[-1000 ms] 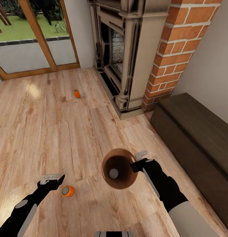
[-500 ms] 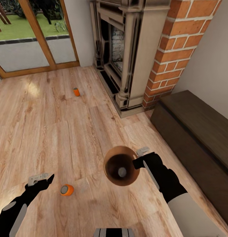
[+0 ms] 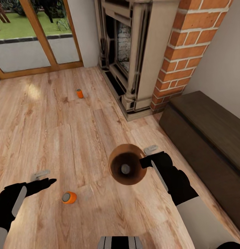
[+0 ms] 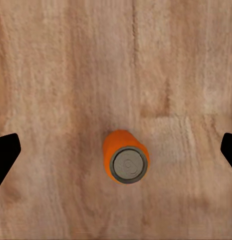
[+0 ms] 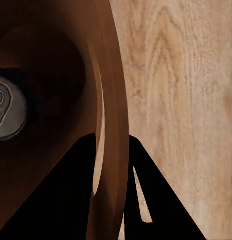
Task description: Put the three can of soda from the living room inside the tash can in the kitchen.
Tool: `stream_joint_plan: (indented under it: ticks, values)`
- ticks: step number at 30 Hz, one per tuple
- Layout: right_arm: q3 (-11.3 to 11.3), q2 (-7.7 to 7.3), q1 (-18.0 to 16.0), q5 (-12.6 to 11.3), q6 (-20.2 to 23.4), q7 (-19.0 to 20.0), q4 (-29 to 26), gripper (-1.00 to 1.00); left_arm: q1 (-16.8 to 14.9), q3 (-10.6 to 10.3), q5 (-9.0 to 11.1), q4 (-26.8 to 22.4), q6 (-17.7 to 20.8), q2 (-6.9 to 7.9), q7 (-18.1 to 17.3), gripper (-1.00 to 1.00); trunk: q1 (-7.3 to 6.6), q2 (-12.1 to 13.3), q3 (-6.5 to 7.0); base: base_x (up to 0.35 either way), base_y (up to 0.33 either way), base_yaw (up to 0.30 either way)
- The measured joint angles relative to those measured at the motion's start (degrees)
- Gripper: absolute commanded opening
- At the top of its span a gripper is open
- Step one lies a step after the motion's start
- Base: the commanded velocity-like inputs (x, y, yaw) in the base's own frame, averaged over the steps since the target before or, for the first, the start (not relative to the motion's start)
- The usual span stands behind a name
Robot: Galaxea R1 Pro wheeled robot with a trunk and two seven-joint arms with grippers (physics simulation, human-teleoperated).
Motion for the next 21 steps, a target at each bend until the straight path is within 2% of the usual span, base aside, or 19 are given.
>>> stream_joint_plan:
  ticks: [3, 8, 12, 17, 21]
  values:
    - [0.0, 0.08, -0.5, 1.0, 0.0, -0.1, -0.3, -1.00, -2.1, -0.1, -0.1, 0.7, 1.4, 0.16, -0.1, 1.00, 0.67, -1.2, -0.76, 0.000, 0.000, 0.000]
    - [0.0, 0.68, -2.4, 0.2, 0.1, 0.0, -0.5, -1.00, -4.6, -0.3, -0.2, 1.6, 3.1, 0.12, -0.1, 1.00, 1.77, -3.2, -2.06, 0.000, 0.000, 0.000]
    - [0.0, 0.85, -3.3, 1.1, 0.0, -0.1, -0.4, -1.00, -5.1, -0.9, -0.2, 1.7, 3.4, 0.00, 0.0, 1.00, 2.64, -4.8, -3.12, 0.000, 0.000, 0.000]
    - [0.1, 0.95, -3.7, 0.5, 0.1, 0.0, -0.3, -1.00, -5.3, -1.7, -0.2, 1.8, 3.5, -0.08, 0.1, 1.00, 3.74, -6.8, -4.45, 0.000, 0.000, 0.000]
    - [0.0, 0.96, -4.3, 1.0, 0.0, -0.1, -0.3, -1.00, -5.3, -3.0, -0.3, 1.9, 3.5, -0.18, 0.6, 1.00, 4.62, -8.4, -5.52, 0.000, 0.000, 0.000]
